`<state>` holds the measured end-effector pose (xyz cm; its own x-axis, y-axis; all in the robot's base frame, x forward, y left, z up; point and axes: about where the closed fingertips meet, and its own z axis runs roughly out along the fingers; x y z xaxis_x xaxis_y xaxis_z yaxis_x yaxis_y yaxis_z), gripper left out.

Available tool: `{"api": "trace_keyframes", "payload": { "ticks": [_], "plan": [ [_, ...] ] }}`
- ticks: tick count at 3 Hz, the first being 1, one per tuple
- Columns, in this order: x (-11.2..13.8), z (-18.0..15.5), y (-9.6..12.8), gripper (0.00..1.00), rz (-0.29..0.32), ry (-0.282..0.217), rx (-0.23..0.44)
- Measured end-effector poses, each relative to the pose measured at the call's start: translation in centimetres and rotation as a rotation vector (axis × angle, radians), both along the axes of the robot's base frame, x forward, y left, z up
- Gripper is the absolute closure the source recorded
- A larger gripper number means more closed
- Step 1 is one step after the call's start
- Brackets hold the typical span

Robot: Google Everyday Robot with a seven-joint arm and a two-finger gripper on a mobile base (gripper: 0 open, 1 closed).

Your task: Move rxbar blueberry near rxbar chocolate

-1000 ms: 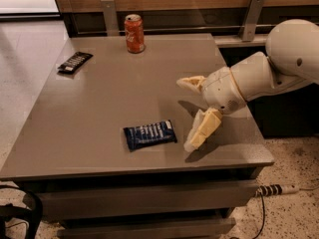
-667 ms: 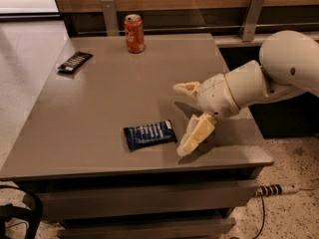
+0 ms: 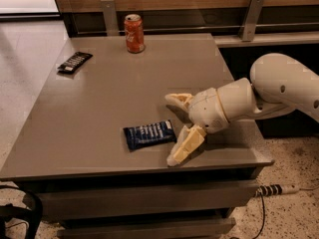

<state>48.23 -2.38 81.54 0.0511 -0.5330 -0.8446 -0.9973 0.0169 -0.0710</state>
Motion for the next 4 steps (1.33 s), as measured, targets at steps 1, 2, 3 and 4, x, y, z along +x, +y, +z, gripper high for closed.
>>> {"api": "trace_keyframes", "payload": {
  "ticks": [1,2,3,4],
  "plan": [
    [-0.09,0.00,0.20,0.17,0.004,0.000,0.001],
    [-0.15,0.02,0.37,0.39,0.008,0.000,0.000],
    [-0.22,0.05,0.55,0.63,0.011,0.000,0.000],
    [-0.29,0.07,0.74,0.87,0.015,-0.001,0.000]
  ]
}}
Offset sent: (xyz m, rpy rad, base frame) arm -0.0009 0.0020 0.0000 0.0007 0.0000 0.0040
